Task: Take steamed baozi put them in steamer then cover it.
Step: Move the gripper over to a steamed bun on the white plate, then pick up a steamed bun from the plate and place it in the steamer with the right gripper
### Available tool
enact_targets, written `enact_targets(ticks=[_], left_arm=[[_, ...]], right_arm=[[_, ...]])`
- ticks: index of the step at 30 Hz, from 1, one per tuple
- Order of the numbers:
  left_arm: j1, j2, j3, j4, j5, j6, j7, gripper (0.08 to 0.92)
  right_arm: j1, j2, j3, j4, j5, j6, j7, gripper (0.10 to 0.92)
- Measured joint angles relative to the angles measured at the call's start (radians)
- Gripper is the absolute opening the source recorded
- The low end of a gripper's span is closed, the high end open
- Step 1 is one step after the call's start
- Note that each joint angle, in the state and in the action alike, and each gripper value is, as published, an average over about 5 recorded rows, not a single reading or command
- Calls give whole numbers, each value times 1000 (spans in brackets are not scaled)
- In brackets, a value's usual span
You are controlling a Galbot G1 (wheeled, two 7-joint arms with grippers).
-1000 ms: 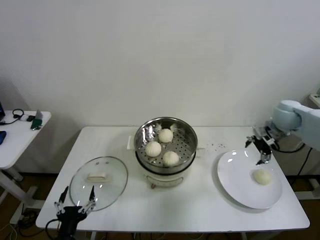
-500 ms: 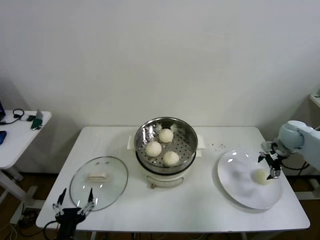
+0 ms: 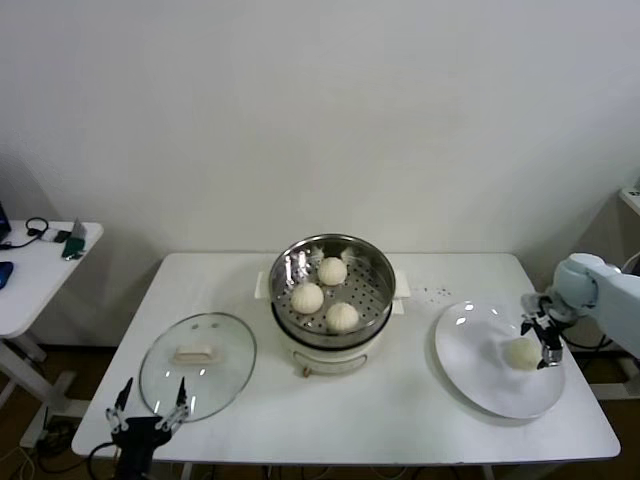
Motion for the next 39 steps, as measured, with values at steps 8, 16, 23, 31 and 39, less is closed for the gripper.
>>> enact_targets(ticks=[8, 16, 23, 31, 39], left_arm=[[1, 0, 0, 0, 4, 0, -1, 823], [-1, -1, 0, -1, 6, 1, -2, 823], [1, -3, 1, -1, 6, 2, -3, 823], [-2, -5, 12, -3, 6, -1, -1, 823], [-3, 1, 30, -13, -2, -4, 9, 823]], right_arm=[[-20, 21, 22, -27, -12, 7, -5, 781], [-24, 28, 34, -38, -14, 11, -8, 709], [-18, 22, 29, -32, 2, 6, -9, 687], [87, 29, -61, -9, 113, -33, 6, 679], [338, 78, -285, 44, 341, -94, 39, 679]])
